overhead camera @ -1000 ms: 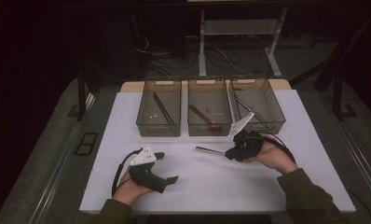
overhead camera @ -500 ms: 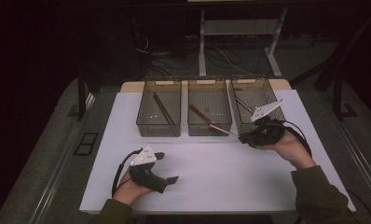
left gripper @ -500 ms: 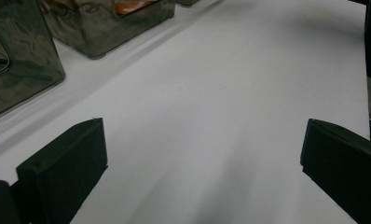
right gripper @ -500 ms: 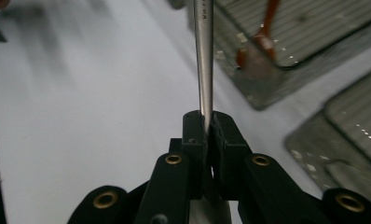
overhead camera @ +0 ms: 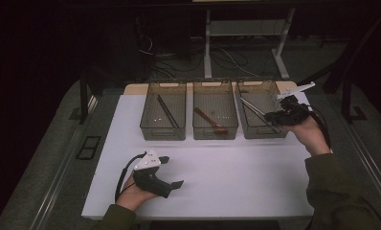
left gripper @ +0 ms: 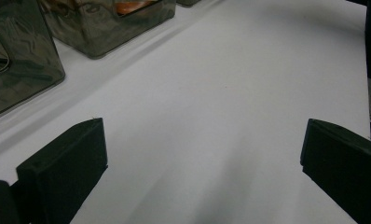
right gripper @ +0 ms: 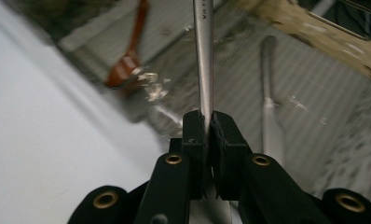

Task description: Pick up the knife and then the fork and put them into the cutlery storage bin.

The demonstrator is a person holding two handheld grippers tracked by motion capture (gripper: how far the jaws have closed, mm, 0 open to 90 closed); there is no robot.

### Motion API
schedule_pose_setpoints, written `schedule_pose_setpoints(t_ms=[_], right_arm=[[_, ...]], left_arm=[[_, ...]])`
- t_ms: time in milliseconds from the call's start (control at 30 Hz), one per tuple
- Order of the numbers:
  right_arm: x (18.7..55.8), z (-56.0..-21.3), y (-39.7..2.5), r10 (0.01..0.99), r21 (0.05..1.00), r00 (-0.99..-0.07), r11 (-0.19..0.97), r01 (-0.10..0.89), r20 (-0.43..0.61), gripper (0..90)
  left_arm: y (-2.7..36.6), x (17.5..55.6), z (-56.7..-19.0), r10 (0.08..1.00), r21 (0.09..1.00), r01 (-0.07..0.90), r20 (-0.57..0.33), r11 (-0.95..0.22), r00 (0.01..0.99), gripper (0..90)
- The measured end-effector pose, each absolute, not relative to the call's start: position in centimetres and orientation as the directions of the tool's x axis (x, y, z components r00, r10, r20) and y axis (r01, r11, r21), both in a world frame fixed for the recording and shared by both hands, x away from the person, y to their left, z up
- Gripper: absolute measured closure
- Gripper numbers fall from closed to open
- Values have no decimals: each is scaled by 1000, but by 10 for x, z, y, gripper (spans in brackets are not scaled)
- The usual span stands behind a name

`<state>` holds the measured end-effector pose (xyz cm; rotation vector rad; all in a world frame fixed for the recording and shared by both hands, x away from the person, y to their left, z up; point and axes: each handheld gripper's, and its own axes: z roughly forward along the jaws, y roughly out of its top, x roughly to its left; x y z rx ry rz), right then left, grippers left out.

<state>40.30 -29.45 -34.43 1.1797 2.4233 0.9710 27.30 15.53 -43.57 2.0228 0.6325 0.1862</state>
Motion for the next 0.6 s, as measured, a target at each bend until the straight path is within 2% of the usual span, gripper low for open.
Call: schedule_pose_setpoints(t_ms=[367, 600], right_arm=[[457, -361, -306, 854, 626, -519, 382, 680, 42, 835], [474, -377, -306, 868, 593, -495, 376, 712, 44, 834]], left_arm=[[155, 273, -436, 504, 848, 357, -127, -391, 854, 0], [155, 272, -436, 502, 849, 357, -128, -390, 855, 0]])
